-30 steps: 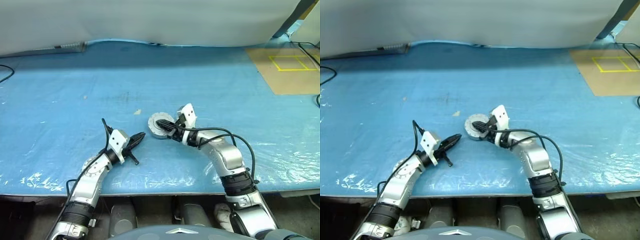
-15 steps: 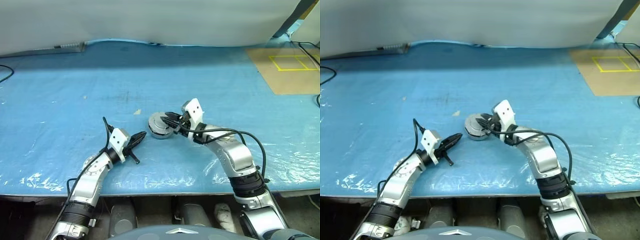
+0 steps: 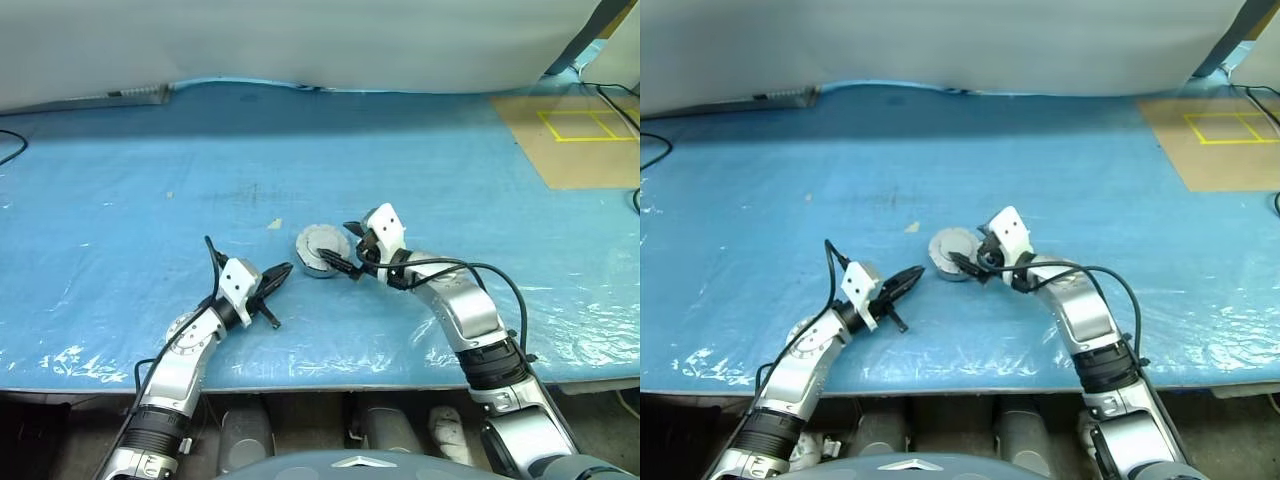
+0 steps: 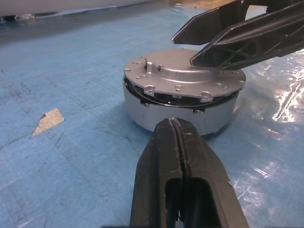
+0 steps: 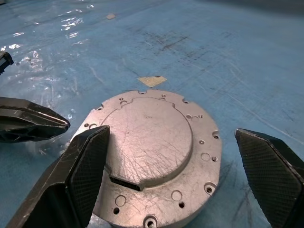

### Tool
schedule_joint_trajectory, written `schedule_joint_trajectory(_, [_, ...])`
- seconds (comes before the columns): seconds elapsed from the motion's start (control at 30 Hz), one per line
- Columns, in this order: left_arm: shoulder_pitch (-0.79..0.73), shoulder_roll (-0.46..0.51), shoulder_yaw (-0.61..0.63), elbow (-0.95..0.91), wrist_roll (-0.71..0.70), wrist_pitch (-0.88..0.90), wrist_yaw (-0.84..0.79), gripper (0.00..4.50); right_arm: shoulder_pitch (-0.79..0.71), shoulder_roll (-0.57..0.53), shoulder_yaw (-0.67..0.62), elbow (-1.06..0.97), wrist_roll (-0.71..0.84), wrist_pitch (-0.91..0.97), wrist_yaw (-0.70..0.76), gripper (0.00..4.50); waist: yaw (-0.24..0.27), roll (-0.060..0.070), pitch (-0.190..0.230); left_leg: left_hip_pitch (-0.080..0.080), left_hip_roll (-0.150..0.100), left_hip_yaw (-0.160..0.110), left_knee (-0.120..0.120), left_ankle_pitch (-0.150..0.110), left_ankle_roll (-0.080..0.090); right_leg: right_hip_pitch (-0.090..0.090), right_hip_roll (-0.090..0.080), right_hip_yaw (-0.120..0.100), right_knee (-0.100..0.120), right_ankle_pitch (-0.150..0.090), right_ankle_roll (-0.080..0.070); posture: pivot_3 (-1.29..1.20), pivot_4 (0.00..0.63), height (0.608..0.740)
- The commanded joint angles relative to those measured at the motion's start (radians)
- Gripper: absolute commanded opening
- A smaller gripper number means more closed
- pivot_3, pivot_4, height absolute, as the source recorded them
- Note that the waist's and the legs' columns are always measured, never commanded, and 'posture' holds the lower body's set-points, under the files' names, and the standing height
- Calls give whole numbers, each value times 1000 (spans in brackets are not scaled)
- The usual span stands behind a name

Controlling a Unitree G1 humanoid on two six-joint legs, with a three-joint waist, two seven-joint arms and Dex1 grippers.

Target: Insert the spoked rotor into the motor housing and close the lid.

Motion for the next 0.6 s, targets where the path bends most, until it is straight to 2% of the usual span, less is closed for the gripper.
schedule_joint_trajectory(0.03, [6, -15, 9, -12, -8, -52, 17, 0, -20, 19, 15, 0, -8, -31, 1, 4474, 0, 0, 0, 0, 0, 0, 0, 0, 0, 0, 0, 0, 0, 0, 0, 0, 150, 740])
schedule_joint_trajectory(0.4, [16, -39, 12, 24, -14, -92, 20, 0, -10, 36, 38, 7, -18, -32, 1, 4474, 0, 0, 0, 0, 0, 0, 0, 0, 0, 0, 0, 0, 0, 0, 0, 0, 150, 740])
schedule_joint_trajectory(0.5, [15, -41, 11, 40, -12, -106, 17, 0, -19, 36, 38, 27, -35, -40, -15, 3843, 0, 0, 0, 0, 0, 0, 0, 0, 0, 0, 0, 0, 0, 0, 0, 0, 150, 740])
schedule_joint_trajectory(0.6, [16, -41, 10, 53, -10, -118, 15, 0, -22, 37, 40, 31, -50, -55, -22, 2965, 0, 0, 0, 0, 0, 0, 0, 0, 0, 0, 0, 0, 0, 0, 0, 0, 150, 740])
